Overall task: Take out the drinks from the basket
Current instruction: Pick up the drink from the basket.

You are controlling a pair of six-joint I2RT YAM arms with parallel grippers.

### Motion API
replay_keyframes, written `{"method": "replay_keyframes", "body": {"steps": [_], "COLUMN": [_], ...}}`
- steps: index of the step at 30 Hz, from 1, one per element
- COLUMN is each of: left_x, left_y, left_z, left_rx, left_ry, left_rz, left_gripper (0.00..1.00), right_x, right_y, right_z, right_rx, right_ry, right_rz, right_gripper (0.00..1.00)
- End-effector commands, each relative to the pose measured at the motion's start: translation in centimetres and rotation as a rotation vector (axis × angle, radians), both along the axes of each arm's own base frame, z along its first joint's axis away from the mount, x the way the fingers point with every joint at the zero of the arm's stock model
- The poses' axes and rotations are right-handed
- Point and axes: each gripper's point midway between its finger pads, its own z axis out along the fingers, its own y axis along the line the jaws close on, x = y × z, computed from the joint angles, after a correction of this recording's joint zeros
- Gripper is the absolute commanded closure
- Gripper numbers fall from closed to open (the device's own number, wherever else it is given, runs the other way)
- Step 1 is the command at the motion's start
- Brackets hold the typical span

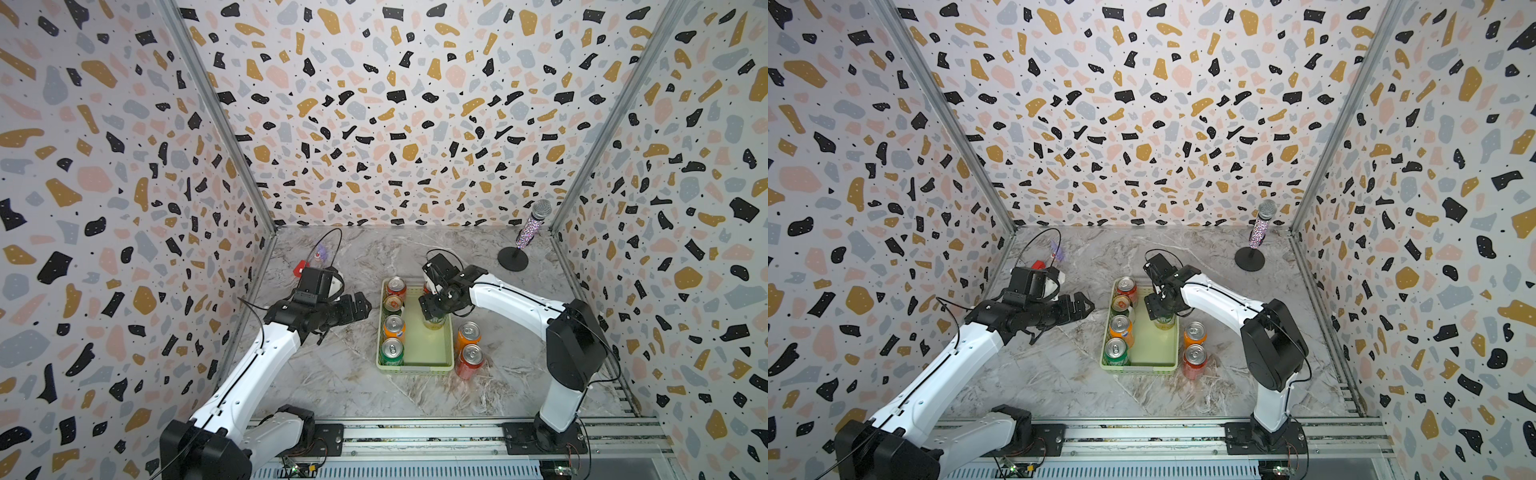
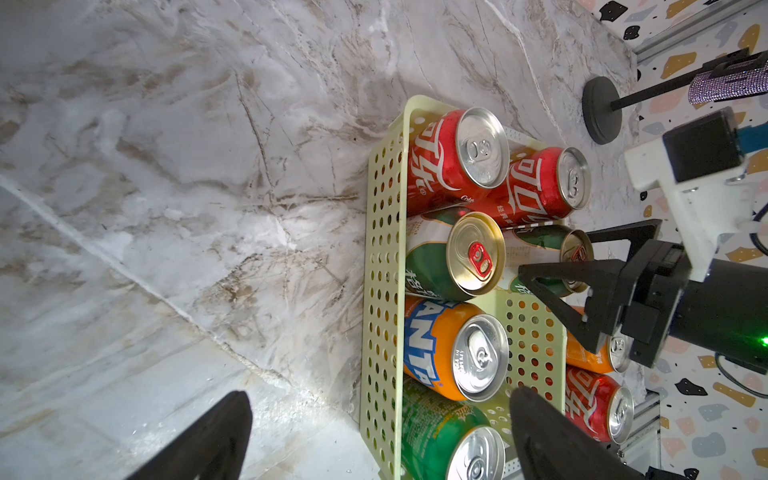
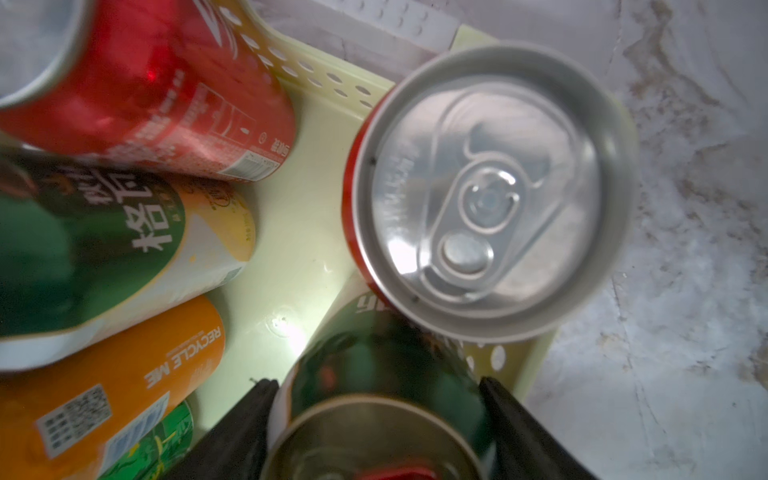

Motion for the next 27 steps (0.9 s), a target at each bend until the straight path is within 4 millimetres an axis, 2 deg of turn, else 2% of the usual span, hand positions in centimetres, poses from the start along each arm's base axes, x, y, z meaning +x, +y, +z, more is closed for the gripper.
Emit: {"method": "replay_keyframes", "body": {"steps": [1, 9, 12, 19, 23, 27], "left_x": [0.3, 0.3, 0.2, 0.2, 0.2, 0.5], "left_y": [-0.1, -0.3, -0.2, -0.1, -0.1, 0.1], "left_z": [-0.2, -0.3, -0.2, -0.2, -0.3, -0.1], "left_rx": [-0.008, -0.013, -0.011, -0.008, -0.006, 0.007], "left_ry": [-0.008, 0.000, -0.008, -0.008, -0.008, -0.018], "left_rz": [-0.004, -0.009, -0.006, -0.004, -0.003, 0.005], "left_gripper": [0.00, 0.00, 0.00, 0.00, 0.00, 0.00], "right_x": [0.5, 0.7, 0.6, -0.1, -0.5, -0.9], "right_y": [0.9, 1.0, 0.9, 0.3, 0.0, -0.3], "right_z": [0.8, -0.5, -0.1, 2.3, 4.5, 7.3], "right_rx": [0.014, -0.013, -0.022, -0.009, 0.021, 0.060], "right_ry": [-0.027, -0.031, -0.047, -0.082, -0.111, -0.154], "right_rz": [-0.007, -0.009, -0.005, -0.001, 0.000, 0.015], "right_gripper": [0.22, 0.26, 0.31, 0.53, 0.61, 0.65]}}
